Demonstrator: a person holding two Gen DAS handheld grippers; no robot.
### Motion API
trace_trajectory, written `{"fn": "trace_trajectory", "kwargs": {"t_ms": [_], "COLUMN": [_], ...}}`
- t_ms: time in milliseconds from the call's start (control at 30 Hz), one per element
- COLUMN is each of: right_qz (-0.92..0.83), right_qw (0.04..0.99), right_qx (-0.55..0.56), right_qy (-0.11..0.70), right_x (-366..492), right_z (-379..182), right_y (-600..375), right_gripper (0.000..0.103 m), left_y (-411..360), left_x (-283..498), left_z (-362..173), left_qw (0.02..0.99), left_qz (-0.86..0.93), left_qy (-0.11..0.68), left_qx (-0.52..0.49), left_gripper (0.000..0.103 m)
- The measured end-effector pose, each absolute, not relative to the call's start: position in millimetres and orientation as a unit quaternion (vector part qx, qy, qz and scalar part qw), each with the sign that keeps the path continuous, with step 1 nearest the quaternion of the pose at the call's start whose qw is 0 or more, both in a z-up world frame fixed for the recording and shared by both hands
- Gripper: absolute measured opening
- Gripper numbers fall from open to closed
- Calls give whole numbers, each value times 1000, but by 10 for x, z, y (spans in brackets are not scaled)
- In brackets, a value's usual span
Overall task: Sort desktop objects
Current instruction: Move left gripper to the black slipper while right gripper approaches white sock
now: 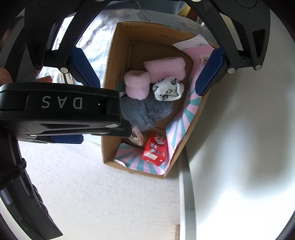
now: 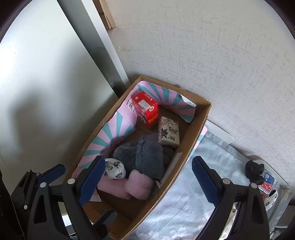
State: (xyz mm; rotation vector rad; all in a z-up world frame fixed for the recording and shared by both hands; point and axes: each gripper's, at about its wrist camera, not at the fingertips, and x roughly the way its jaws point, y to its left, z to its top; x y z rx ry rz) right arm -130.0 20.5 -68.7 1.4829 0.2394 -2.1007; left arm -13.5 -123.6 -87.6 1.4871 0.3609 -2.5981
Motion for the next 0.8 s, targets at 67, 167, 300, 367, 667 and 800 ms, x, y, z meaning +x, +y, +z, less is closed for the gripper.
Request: {"fn": "trace_trajectory", "kwargs": {"t_ms": [67, 167, 300, 367, 667, 800], "right_qz": [-784, -789, -795, -799, -835, -849], "right_qw": [274, 265, 248, 235, 144, 89], "right_qx": [550, 548, 549, 551, 530, 512], "right_qy": [87, 84, 70, 51, -31, -98], "right_x": [-1299, -1298, -1305, -1304, -1118, -927], "right_z": [-652, -607, -553, -518, -379, -376], "right_y": [253, 378, 639, 825, 2072, 2818], "right_gripper": [94, 94, 94, 94, 94, 94], "left_y": [-1192, -1096, -927, -850, -169, 243], "left_x": [-152, -186, -232, -253, -529, -632], "left_z": [-852, -798, -682, -627, -532, -649], "left_qw": [58, 46, 29, 19, -68, -104], "left_qz": [-861, -865, -871, -875, -878, -869], "left_qy": [118, 113, 98, 92, 61, 41], "left_qx": [491, 487, 480, 475, 470, 483], "left_gripper": [103, 103, 103, 103, 103, 103]}}
